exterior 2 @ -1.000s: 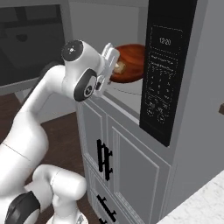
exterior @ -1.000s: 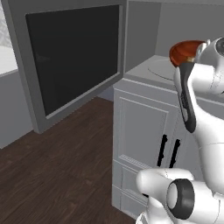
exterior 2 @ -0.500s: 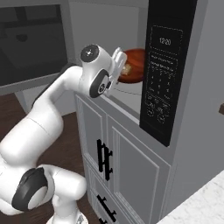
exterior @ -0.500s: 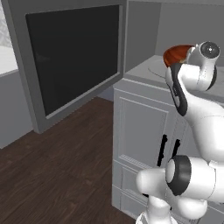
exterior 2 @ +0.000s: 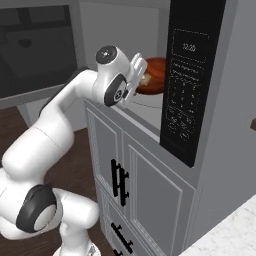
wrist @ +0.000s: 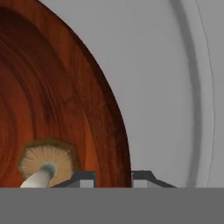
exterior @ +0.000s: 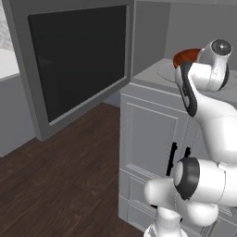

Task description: Pick the mushroom from the sink and place it in the bowl. Then pick the bowl and place it in the microwave. Then close the microwave door and press the start button.

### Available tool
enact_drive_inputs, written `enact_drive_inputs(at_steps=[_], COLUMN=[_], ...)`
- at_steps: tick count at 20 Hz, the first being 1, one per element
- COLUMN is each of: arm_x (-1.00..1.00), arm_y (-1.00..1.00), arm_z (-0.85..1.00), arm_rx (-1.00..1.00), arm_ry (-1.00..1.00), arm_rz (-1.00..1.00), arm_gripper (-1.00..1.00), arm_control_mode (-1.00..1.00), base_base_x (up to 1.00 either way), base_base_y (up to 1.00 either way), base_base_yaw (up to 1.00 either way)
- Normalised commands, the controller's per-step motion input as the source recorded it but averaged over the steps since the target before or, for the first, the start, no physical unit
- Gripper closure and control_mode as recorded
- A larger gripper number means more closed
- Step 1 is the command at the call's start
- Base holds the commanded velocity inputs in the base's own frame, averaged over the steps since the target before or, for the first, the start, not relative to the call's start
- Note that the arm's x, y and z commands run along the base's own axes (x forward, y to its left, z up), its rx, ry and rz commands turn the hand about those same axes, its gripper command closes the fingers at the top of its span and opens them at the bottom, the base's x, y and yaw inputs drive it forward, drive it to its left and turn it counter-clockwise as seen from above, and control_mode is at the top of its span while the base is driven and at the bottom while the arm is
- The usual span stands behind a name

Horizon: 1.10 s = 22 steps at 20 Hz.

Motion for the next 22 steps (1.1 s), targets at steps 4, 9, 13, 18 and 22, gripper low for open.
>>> enact_drive_inputs(at_steps=[4, 9, 13, 18, 22], arm_x=[0.37, 0.17, -0.27, -0.57, -0.95], arm_y=[0.00, 0.00, 0.11, 0.33, 0.44], arm_z=[-0.22, -0.07, 0.15, 0.49, 0.61], arm_rx=[0.00, 0.00, 0.00, 0.00, 0.00], arm_ry=[-0.13, -0.35, -0.40, -0.20, -0.02], arm_rz=[0.00, 0.00, 0.01, 0.00, 0.00], arm_gripper=[-1.00, -1.00, -1.00, -1.00, -1.00], arm_control_mode=[-1.00, -1.00, -1.00, -1.00, -1.00], base_base_x=[0.00, 0.00, 0.00, 0.00, 0.00], base_base_y=[0.00, 0.00, 0.00, 0.00, 0.00], base_base_yaw=[0.00, 0.00, 0.00, 0.00, 0.00])
